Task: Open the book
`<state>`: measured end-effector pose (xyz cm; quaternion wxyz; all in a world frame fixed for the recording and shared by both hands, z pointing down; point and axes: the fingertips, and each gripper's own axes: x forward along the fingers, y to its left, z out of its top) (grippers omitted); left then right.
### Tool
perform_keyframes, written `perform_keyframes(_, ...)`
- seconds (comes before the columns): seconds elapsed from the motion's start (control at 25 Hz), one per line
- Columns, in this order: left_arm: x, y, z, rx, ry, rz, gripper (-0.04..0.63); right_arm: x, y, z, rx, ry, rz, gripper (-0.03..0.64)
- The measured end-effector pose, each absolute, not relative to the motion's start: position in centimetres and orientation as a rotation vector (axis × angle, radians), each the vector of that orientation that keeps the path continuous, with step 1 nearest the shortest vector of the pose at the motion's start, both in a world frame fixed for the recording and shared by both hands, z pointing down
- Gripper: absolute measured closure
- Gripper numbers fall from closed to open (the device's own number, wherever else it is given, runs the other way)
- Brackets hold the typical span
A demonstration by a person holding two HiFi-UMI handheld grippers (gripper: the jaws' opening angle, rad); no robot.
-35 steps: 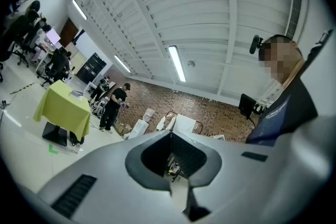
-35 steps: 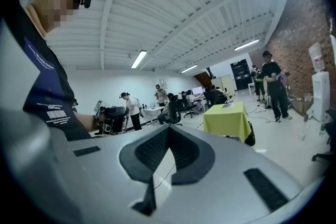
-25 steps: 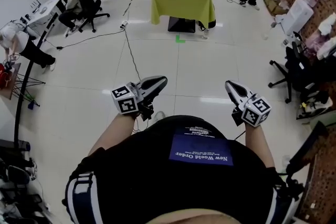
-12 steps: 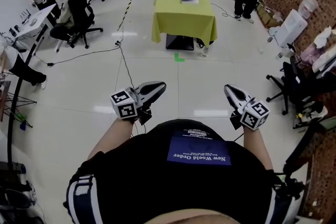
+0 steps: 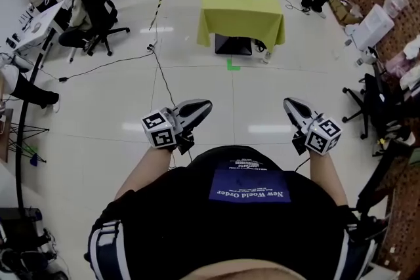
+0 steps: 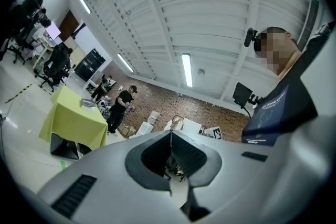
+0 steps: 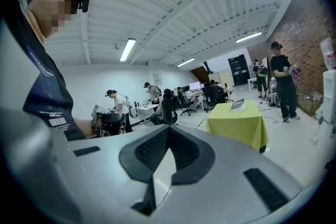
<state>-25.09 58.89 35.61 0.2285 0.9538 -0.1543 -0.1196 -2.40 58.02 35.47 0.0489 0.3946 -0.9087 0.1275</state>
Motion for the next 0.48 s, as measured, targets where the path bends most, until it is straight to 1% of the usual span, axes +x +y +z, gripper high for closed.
perform_keyframes(0.24,-25.0,53.7,35.9,2.588,-0.504,-0.307,0.589,-2.8,51.4,35.8,1.114,-2.824,0.386,0.630)
perform_keyframes(0.48,-21.5,46.3,34.7,2.597,-0.655,-0.327,0.589,1.0,42.3,36.3,0.981,-2.876,0.358,0.630)
